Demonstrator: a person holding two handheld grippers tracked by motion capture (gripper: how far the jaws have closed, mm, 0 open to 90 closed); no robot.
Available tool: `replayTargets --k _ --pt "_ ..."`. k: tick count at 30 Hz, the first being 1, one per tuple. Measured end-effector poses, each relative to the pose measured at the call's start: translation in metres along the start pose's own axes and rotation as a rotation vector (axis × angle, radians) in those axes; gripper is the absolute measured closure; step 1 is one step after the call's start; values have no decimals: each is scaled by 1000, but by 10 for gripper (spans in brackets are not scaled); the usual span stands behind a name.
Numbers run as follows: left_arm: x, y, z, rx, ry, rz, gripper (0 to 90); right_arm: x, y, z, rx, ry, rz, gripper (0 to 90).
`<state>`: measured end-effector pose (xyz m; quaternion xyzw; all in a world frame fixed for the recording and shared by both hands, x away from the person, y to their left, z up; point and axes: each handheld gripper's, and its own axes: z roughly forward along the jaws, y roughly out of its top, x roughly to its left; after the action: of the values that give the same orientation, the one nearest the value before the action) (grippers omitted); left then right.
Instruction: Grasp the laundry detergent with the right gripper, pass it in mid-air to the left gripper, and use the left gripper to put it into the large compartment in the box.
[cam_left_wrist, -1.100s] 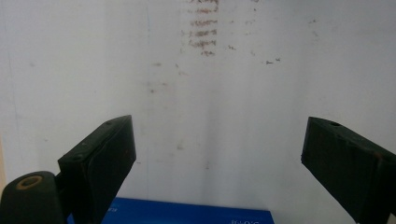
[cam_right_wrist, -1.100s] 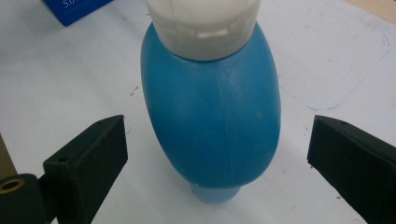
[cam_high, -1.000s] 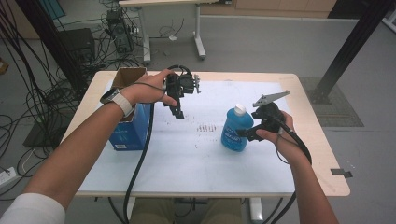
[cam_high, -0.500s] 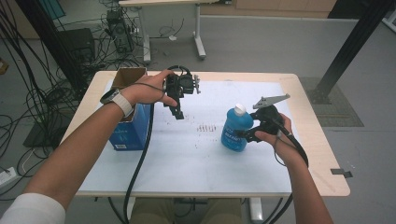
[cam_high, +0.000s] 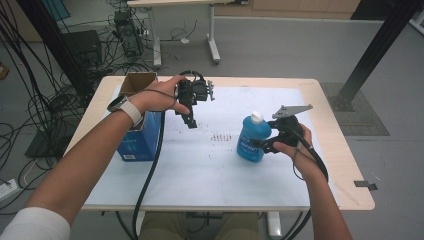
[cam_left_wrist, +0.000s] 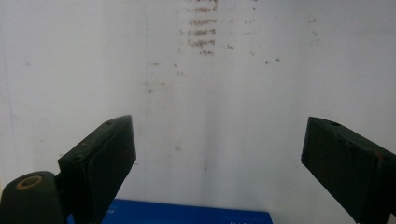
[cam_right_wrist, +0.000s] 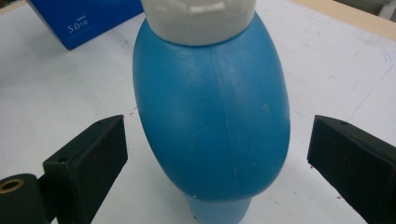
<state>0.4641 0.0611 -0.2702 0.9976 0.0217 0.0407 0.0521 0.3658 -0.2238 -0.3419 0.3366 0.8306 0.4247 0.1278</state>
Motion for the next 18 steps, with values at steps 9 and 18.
replayTargets --k 9,18 --pt "0 1 1 2 1 1 104 0 -5 2 -42 7 -3 45" --pt "-1 0 2 0 -1 -6 103 -1 -9 4 -63 2 4 39"
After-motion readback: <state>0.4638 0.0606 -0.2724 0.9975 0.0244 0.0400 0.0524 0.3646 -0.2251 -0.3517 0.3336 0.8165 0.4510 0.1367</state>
